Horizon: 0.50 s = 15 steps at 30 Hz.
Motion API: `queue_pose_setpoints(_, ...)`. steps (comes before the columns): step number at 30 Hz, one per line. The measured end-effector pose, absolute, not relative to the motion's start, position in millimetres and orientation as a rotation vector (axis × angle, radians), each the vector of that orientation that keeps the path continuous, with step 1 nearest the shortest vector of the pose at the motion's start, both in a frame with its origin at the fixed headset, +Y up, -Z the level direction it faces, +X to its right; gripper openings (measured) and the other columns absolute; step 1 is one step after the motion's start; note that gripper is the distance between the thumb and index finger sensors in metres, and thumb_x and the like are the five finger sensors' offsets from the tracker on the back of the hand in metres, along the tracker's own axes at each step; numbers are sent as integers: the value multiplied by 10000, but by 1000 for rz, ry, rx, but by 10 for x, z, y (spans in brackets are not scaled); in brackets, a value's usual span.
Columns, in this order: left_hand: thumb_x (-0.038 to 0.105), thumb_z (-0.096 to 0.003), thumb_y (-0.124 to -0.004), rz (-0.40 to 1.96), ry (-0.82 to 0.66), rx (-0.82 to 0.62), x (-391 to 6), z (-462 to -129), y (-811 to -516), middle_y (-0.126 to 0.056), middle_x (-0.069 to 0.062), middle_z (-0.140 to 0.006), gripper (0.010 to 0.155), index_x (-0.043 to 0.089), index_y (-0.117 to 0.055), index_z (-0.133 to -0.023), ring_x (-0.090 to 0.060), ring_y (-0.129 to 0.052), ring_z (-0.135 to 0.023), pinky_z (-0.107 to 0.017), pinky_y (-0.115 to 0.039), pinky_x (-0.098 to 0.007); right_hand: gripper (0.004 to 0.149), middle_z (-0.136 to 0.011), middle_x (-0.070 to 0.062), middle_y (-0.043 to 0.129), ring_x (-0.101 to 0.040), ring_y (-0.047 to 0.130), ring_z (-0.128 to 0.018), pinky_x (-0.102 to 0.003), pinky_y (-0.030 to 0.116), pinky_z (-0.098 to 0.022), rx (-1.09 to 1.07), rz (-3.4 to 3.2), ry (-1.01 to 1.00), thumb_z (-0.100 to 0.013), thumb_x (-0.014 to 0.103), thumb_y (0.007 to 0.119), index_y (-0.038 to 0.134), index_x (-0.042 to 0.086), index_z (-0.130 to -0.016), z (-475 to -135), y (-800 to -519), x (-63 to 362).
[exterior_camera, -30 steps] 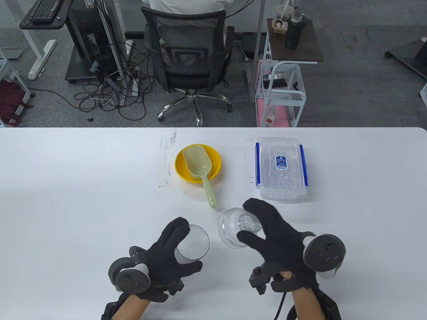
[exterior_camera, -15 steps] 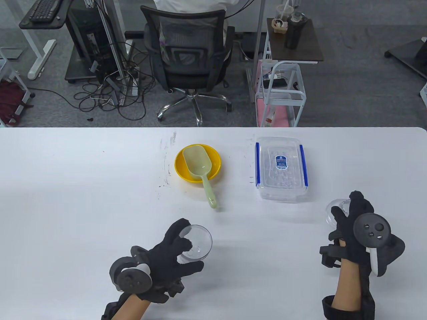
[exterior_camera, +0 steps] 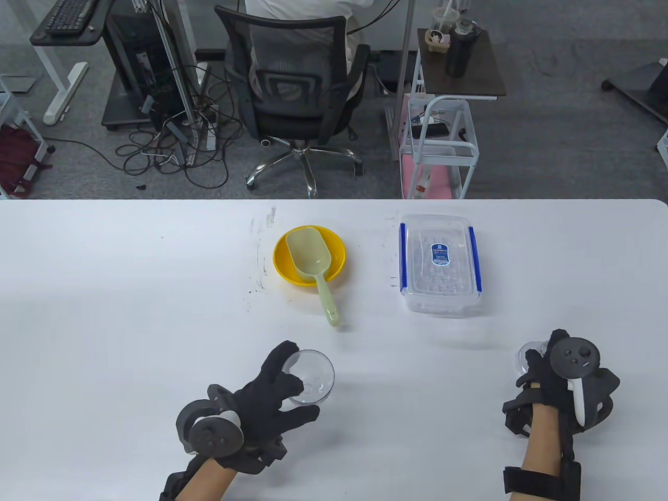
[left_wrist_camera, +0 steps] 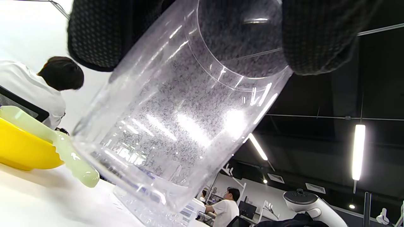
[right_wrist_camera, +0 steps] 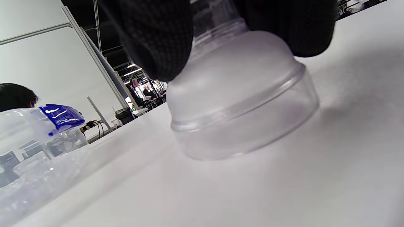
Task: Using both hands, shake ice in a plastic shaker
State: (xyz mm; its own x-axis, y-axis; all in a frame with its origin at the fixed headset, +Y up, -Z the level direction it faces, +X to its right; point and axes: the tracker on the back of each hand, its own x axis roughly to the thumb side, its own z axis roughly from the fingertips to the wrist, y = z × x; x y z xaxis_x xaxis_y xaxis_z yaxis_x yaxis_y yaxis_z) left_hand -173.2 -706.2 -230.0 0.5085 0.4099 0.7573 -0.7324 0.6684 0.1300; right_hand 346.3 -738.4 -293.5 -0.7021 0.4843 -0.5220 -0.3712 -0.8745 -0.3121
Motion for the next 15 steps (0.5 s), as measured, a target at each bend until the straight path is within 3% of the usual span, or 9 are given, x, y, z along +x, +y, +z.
queue_pose_setpoints(15, 463, -511, -824, 732, -768, 397, -1574, -2317, -7061, -439, -290, -1120, 309, 262, -836, -746, -535, -763, -920, -589, -826, -498, 770, -1063, -200, 581, -518, 693, -920, -609, 670, -647, -839, 2474, -250, -436, 306, 875, 480, 185, -1085, -2906, -7434, 3519)
